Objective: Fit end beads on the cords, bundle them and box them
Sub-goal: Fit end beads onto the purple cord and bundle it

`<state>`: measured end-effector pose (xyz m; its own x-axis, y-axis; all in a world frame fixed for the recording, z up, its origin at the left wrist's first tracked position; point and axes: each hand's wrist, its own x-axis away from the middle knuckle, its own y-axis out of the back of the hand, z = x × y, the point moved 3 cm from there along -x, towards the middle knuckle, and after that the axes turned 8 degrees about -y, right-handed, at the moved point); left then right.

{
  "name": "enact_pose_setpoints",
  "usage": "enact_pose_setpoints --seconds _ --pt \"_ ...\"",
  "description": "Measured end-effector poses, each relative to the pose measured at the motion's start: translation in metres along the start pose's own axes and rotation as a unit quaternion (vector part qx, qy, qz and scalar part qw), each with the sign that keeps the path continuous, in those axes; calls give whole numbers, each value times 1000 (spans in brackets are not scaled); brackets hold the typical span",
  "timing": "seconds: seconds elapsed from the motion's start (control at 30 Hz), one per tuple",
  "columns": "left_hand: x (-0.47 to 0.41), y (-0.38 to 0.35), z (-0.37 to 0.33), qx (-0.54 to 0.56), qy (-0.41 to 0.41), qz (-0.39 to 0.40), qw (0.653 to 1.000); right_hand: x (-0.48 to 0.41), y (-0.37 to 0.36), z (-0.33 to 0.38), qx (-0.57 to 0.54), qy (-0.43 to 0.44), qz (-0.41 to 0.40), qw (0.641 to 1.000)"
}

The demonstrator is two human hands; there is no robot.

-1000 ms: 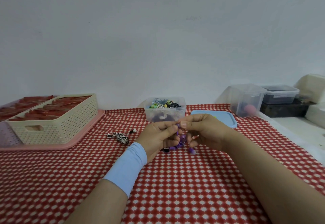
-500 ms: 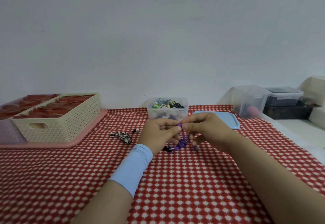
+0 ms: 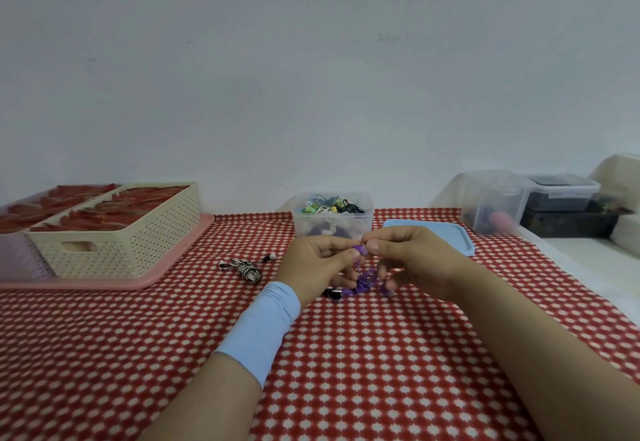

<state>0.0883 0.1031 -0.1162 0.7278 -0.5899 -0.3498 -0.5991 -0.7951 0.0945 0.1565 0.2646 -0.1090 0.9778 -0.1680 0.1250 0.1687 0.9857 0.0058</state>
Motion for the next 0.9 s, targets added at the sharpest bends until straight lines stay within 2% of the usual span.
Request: enact_pose_setpoints --seconds 0.37,0.53,0.9 --pt "-1 2 7 49 28 8 998 2 -8 0 16 20 -14 1000" --pt "-3 1 10 109 53 6 993 3 -9 2 -8 8 -7 1000" --pt "-4 3 10 73 52 26 996 4 -10 2 14 -10 -19 1000"
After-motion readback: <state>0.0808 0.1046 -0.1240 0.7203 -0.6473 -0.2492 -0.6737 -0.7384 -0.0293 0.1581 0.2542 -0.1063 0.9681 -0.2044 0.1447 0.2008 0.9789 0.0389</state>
